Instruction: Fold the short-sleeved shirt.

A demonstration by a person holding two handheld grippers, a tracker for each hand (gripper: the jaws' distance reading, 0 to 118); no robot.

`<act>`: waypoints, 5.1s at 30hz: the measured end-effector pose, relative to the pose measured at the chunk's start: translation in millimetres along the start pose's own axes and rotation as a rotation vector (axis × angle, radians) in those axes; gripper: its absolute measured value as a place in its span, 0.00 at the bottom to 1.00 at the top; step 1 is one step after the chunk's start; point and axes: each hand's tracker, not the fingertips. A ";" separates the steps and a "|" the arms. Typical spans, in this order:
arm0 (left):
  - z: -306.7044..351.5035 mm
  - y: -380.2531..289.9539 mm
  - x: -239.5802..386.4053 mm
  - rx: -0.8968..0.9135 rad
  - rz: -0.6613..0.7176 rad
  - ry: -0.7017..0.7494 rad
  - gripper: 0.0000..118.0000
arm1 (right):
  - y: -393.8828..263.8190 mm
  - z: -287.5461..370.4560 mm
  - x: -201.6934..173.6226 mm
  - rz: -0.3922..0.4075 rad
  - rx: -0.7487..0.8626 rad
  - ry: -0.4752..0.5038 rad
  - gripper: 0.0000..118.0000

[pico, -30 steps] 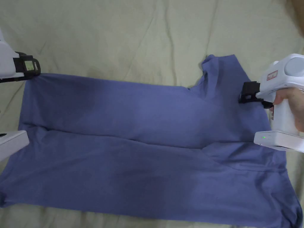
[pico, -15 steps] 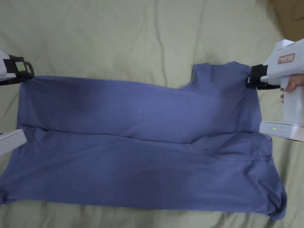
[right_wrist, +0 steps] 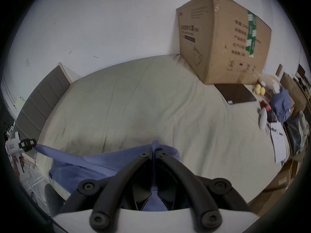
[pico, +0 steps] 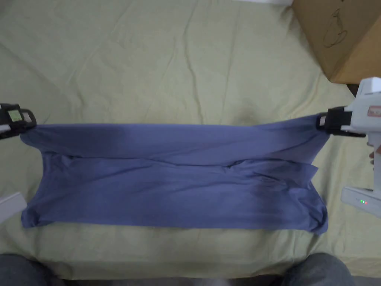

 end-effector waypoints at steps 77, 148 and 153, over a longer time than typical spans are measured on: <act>-39.2 -87.1 -99.2 -0.317 0.328 -0.312 1.00 | -68.7 61.7 -131.0 0.100 0.458 -0.012 0.00; -43.2 -138.6 210.6 -0.150 -0.347 -0.155 0.00 | -113.0 116.0 -33.7 -0.041 0.531 -0.138 0.00; -62.0 -196.6 226.0 -0.272 -0.369 -0.215 0.00 | -114.4 111.0 -38.8 -0.025 0.517 -0.125 0.00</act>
